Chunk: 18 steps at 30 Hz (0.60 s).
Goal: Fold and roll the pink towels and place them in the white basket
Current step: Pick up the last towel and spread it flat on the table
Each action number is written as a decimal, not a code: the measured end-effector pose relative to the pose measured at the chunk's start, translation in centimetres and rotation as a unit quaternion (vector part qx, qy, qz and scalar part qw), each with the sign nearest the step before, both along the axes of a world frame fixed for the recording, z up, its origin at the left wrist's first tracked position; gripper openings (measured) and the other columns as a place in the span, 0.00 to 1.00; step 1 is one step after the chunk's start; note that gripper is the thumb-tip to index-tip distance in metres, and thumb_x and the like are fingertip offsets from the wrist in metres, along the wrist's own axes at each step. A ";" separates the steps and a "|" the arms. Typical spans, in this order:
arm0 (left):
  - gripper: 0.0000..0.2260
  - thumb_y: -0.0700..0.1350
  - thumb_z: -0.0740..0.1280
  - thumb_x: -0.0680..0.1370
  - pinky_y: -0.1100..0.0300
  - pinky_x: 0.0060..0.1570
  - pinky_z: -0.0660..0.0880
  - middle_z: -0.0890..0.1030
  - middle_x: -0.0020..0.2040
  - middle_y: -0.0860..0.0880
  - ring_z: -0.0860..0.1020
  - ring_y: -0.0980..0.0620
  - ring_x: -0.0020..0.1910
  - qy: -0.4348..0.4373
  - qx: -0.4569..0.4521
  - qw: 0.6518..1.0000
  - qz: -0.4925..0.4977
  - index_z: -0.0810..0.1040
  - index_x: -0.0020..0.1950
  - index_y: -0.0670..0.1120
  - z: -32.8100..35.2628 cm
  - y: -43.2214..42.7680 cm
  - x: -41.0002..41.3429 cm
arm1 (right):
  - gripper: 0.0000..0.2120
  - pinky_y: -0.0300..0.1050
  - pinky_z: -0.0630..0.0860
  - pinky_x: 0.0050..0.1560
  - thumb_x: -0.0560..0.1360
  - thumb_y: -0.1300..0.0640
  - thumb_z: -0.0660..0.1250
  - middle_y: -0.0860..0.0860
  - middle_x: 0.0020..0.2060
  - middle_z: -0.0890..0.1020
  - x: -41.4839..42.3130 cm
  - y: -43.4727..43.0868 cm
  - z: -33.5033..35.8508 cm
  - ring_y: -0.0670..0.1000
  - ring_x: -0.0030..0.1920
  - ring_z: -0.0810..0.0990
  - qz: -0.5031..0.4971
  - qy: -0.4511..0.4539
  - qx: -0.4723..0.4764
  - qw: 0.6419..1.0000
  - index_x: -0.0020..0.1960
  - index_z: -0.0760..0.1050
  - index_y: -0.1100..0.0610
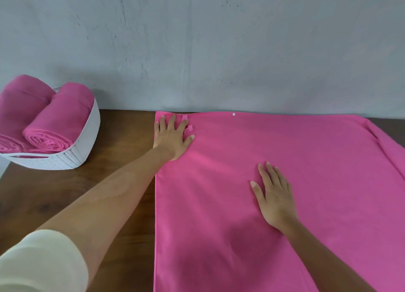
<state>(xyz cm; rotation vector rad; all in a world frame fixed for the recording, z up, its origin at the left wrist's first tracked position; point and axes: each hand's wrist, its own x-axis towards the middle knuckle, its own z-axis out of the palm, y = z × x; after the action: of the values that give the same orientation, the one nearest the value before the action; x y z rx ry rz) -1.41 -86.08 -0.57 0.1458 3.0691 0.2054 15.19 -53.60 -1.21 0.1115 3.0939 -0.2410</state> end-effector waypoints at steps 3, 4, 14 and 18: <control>0.35 0.72 0.47 0.79 0.38 0.78 0.43 0.48 0.83 0.41 0.43 0.32 0.80 -0.013 0.001 0.999 0.034 0.48 0.83 0.59 0.2 0.2 -0.2 | 0.34 0.50 0.43 0.80 0.80 0.31 0.37 0.43 0.82 0.47 0.1 0.0 0.0 0.47 0.81 0.42 0.004 -0.001 0.001 1.000 0.82 0.47 0.44; 0.36 0.73 0.46 0.78 0.38 0.78 0.44 0.47 0.83 0.41 0.43 0.32 0.80 -0.017 0.001 0.999 0.040 0.48 0.83 0.59 0.4 0.2 -0.4 | 0.36 0.49 0.43 0.80 0.79 0.30 0.36 0.43 0.82 0.46 0.1 0.0 -0.1 0.47 0.81 0.41 0.005 0.000 -0.001 1.000 0.82 0.47 0.44; 0.38 0.74 0.50 0.77 0.40 0.76 0.50 0.52 0.82 0.38 0.52 0.32 0.78 -0.042 -0.015 0.998 0.054 0.50 0.83 0.57 2.6 0.1 -0.3 | 0.36 0.50 0.40 0.80 0.78 0.32 0.38 0.46 0.82 0.44 -0.5 0.1 0.8 0.51 0.81 0.39 0.021 -0.046 -0.013 0.999 0.83 0.44 0.47; 0.33 0.67 0.56 0.80 0.41 0.74 0.58 0.62 0.78 0.39 0.61 0.34 0.75 0.013 -0.029 0.998 0.055 0.59 0.80 0.49 3.1 1.0 1.9 | 0.39 0.50 0.41 0.80 0.76 0.31 0.37 0.47 0.82 0.45 0.2 0.8 1.8 0.51 0.81 0.40 0.042 -0.058 -0.017 0.997 0.82 0.47 0.47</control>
<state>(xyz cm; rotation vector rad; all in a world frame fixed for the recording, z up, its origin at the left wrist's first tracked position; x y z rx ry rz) 0.50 -85.05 2.57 -0.0230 3.1068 0.1209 15.35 -52.80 0.61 -0.0049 2.9702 -0.2734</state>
